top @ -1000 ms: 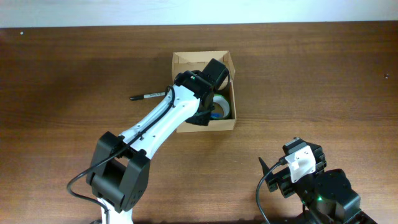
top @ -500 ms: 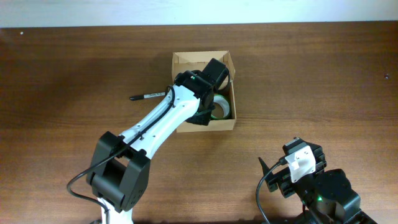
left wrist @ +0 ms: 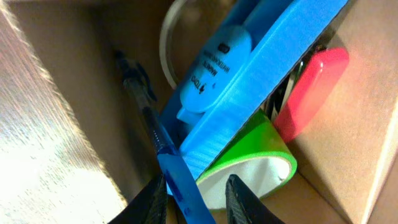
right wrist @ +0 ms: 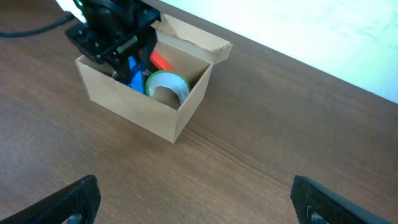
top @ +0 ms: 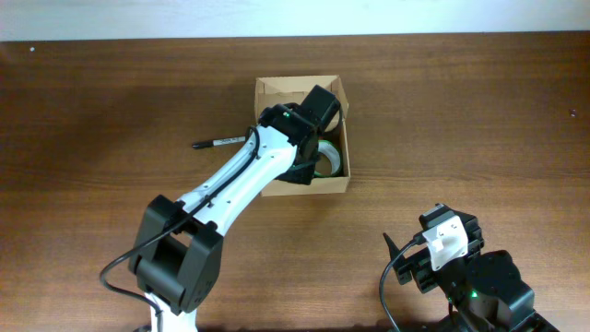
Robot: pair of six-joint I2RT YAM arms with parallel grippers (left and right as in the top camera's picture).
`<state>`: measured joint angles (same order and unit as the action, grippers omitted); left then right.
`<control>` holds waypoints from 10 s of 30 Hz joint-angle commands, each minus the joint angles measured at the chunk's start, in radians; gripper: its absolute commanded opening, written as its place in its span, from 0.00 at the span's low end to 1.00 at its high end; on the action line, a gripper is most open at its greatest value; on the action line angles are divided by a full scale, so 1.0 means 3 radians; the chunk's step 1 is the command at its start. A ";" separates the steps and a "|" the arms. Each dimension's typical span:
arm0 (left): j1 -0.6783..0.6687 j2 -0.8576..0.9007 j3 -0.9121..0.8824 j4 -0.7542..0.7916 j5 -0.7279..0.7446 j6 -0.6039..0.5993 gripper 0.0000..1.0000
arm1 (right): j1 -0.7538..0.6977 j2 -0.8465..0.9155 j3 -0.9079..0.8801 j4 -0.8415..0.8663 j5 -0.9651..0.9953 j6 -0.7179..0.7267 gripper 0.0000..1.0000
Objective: Pack container
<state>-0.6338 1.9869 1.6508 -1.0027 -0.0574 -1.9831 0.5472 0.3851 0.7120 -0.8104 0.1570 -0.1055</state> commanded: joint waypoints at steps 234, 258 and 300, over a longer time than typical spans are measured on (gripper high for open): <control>0.0230 0.0626 0.0922 -0.0247 0.0240 0.1022 0.43 | -0.0018 -0.0025 -0.0022 0.0009 0.0018 0.0033 0.99; 0.0107 -0.0867 0.0922 -0.1205 -0.0331 0.1879 0.61 | -0.0018 -0.0025 -0.0022 0.0009 0.0018 0.0033 0.99; 0.1022 -0.1659 0.0921 -0.1314 -0.0843 0.2251 1.00 | -0.0351 0.2313 0.2157 -0.0224 -0.0046 0.0577 0.99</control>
<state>-0.3687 1.4586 1.9163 -1.3956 -0.2897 -1.3266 0.4633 0.9279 1.1904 -0.8448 0.1860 0.0471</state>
